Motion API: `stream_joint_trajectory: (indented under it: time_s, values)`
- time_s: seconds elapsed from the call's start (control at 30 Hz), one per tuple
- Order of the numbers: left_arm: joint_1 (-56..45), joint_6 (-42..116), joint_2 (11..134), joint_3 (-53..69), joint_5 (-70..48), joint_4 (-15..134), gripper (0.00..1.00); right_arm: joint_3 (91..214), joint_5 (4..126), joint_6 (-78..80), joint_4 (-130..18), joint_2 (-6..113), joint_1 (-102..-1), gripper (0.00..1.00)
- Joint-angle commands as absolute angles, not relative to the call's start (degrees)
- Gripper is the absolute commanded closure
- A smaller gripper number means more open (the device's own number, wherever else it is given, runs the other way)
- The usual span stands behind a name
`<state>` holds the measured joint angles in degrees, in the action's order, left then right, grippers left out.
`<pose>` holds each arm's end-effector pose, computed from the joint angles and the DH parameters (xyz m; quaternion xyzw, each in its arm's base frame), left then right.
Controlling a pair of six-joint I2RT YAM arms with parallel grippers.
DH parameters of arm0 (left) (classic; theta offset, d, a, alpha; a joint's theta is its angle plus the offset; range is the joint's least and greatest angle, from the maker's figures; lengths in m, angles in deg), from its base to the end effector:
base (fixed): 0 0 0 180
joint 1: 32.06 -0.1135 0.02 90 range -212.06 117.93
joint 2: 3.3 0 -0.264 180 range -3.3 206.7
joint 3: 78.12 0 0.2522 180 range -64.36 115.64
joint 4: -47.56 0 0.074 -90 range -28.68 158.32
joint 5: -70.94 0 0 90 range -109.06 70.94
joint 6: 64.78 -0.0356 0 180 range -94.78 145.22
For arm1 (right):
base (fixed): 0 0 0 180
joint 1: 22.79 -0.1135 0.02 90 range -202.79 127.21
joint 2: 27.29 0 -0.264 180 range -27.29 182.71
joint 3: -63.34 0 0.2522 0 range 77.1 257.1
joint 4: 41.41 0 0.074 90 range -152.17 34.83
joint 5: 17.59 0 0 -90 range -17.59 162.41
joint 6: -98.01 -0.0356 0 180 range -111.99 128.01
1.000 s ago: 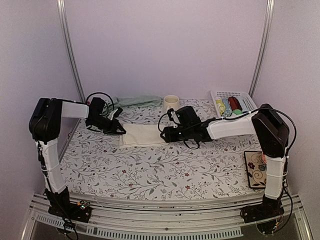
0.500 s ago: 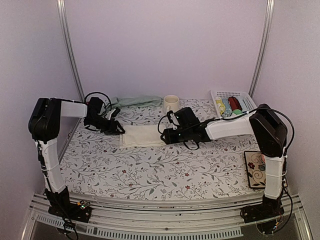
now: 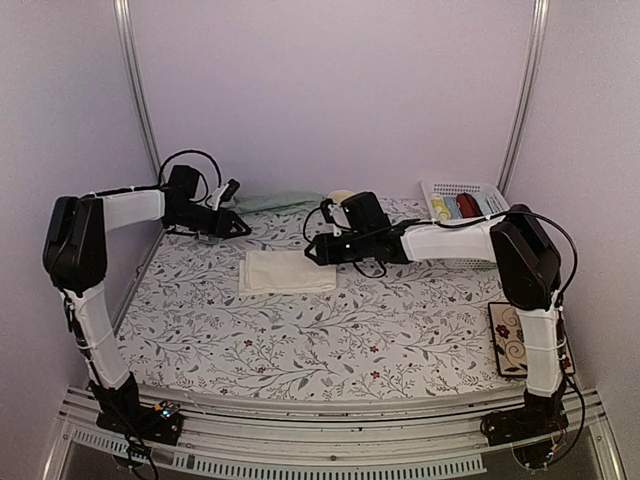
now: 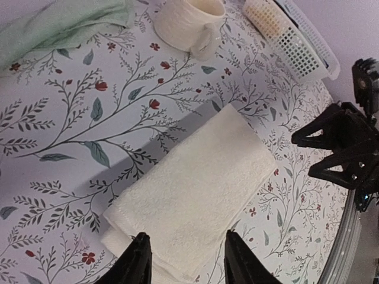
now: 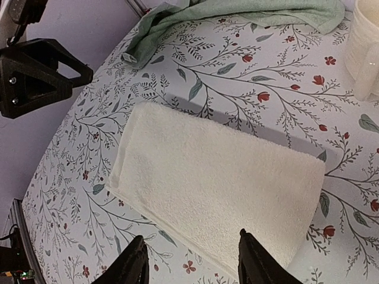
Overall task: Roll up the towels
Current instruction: Smooth out the towel at the center of the board.
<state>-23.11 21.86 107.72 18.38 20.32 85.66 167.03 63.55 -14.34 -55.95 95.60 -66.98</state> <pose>0.4118 -0.0877 0.2160 0.2030 0.8752 -0.3335 0.2858 0.3492 0.3471 0.1916 -0.2023 0.8564 0.3148 0.3557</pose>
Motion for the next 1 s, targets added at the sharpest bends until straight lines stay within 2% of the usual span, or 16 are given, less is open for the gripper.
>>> stream_joint_trajectory:
  time_s: [0.0,0.23,0.53,0.63,0.8,0.97]
  values:
    - [-20.07,21.44,112.22,19.41,25.86,82.59,0.58,169.92,55.62,-17.44,-53.87,100.11,-64.56,0.49]
    - [-18.98,24.11,118.90,19.91,24.26,79.07,0.61,174.21,51.40,-19.85,-53.96,106.10,-64.24,0.49]
    - [-19.53,24.59,122.44,17.79,15.74,79.61,0.62,169.21,52.46,-22.85,-55.71,106.74,-63.56,0.49]
    - [-19.45,23.97,122.24,16.94,15.75,80.26,0.57,168.53,52.73,-23.38,-57.33,106.74,-63.50,0.49]
    - [-19.35,22.08,119.01,15.86,19.01,80.87,0.45,167.62,52.05,-24.15,-59.36,106.04,-63.50,0.49]
    - [-19.25,20.25,112.12,14.44,19.56,81.22,0.39,165.78,52.62,-24.24,-61.34,102.21,-63.49,0.49]
